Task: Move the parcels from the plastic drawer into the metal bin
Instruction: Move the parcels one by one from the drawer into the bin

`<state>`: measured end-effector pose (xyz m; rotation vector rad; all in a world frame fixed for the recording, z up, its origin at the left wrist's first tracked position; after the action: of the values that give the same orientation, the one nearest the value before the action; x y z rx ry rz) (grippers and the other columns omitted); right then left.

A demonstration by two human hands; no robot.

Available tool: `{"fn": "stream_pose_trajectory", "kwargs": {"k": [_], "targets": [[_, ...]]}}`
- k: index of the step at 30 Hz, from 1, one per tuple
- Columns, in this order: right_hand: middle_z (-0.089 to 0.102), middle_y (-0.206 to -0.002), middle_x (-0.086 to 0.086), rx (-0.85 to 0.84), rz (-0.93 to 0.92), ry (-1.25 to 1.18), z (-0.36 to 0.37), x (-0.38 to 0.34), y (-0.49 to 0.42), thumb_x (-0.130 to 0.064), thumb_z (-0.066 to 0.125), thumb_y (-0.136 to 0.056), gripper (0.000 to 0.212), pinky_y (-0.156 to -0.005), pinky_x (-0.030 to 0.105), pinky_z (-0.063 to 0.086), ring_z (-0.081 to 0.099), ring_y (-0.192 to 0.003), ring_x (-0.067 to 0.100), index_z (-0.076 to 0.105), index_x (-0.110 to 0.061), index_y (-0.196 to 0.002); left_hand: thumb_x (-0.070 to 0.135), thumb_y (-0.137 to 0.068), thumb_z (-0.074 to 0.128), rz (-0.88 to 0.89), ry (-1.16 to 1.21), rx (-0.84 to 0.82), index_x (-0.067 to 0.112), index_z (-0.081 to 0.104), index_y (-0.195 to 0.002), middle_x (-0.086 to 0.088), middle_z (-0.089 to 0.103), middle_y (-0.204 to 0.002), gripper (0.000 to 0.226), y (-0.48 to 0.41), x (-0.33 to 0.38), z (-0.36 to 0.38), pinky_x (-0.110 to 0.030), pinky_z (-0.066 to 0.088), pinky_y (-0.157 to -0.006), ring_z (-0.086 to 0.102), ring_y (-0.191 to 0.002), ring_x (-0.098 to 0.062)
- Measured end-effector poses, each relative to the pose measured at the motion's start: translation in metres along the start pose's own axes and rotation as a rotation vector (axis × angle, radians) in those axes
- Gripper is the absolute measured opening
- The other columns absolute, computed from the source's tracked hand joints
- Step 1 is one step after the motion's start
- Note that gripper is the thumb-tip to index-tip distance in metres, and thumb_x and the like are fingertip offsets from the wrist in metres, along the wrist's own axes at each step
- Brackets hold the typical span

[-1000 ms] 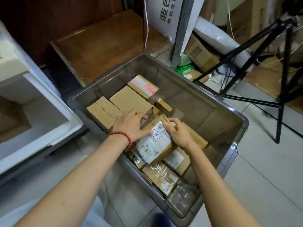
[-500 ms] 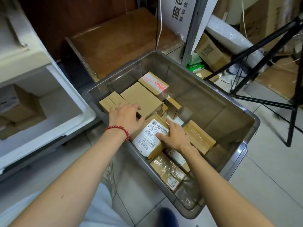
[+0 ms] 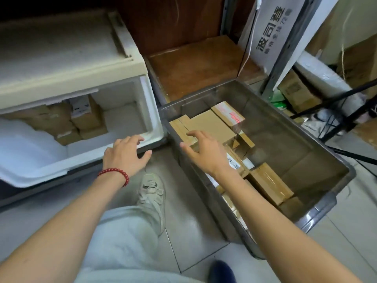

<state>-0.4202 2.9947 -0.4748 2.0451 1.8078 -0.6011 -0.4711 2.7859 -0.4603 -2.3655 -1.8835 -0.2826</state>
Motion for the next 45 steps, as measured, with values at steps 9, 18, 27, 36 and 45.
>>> {"fn": "stream_pose_trajectory", "kwargs": {"k": [9, 18, 27, 36, 45], "targets": [[0.053, -0.132, 0.002, -0.099, -0.212, -0.054, 0.049, -0.104, -0.045, -0.052, 0.05, -0.094, 0.045, -0.096, 0.039, 0.045, 0.047, -0.123, 0.022, 0.056, -0.022, -0.127, 0.051, -0.089, 0.054, -0.234, 0.026, 0.016, 0.025, 0.044, -0.136, 0.0, 0.053, -0.137, 0.054, 0.011, -0.133, -0.033, -0.042, 0.045, -0.094, 0.049, -0.123, -0.029], [0.044, -0.137, 0.006, -0.235, -0.281, 0.01, 0.137, -0.152, -0.126, -0.049, 0.05, -0.095, 0.05, -0.1, 0.04, 0.043, 0.046, -0.124, 0.025, 0.044, -0.022, -0.136, 0.048, -0.092, 0.05, -0.297, -0.028, -0.005, 0.03, 0.029, -0.146, -0.009, 0.045, -0.142, 0.061, -0.035, -0.198, 0.011, -0.045, 0.042, -0.096, 0.042, -0.128, -0.033], [0.039, -0.142, 0.012, -0.318, -0.221, -0.074, 0.229, -0.159, -0.231, -0.037, 0.056, -0.095, 0.056, -0.103, 0.036, 0.039, 0.043, -0.127, 0.032, 0.033, -0.02, -0.144, 0.046, -0.095, 0.048, -0.359, 0.004, -0.102, 0.036, 0.002, -0.151, -0.011, 0.024, -0.155, 0.074, -0.136, -0.247, 0.059, -0.045, 0.041, -0.097, 0.038, -0.133, -0.035], [0.032, -0.153, 0.008, -0.404, -0.242, -0.086, 0.273, -0.173, -0.275, -0.026, 0.061, -0.092, 0.072, -0.108, 0.034, 0.038, 0.037, -0.136, 0.026, 0.022, -0.016, -0.151, 0.04, -0.089, 0.059, -0.38, 0.157, 0.082, 0.038, 0.002, -0.151, -0.013, 0.013, -0.156, 0.084, -0.192, -0.28, 0.088, -0.052, 0.03, -0.108, 0.026, -0.138, -0.038], [0.044, -0.144, 0.005, -0.434, -0.138, -0.312, 0.285, -0.194, -0.288, -0.015, 0.057, -0.095, 0.057, -0.07, 0.005, 0.032, 0.045, -0.128, 0.017, 0.033, -0.015, -0.147, 0.03, -0.091, 0.057, -0.533, 0.407, 0.174, 0.04, 0.006, -0.15, -0.01, 0.004, -0.157, 0.079, -0.201, -0.278, 0.098, -0.047, 0.026, -0.113, 0.017, -0.142, -0.035]]}}
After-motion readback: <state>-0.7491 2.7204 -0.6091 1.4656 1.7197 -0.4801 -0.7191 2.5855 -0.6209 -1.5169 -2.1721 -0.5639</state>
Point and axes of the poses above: each hand's wrist, its own y-axis away from the middle knuckle, its own z-axis out of the palm, x = y × z, the point moved 4 cm from there along -y, towards the middle knuckle
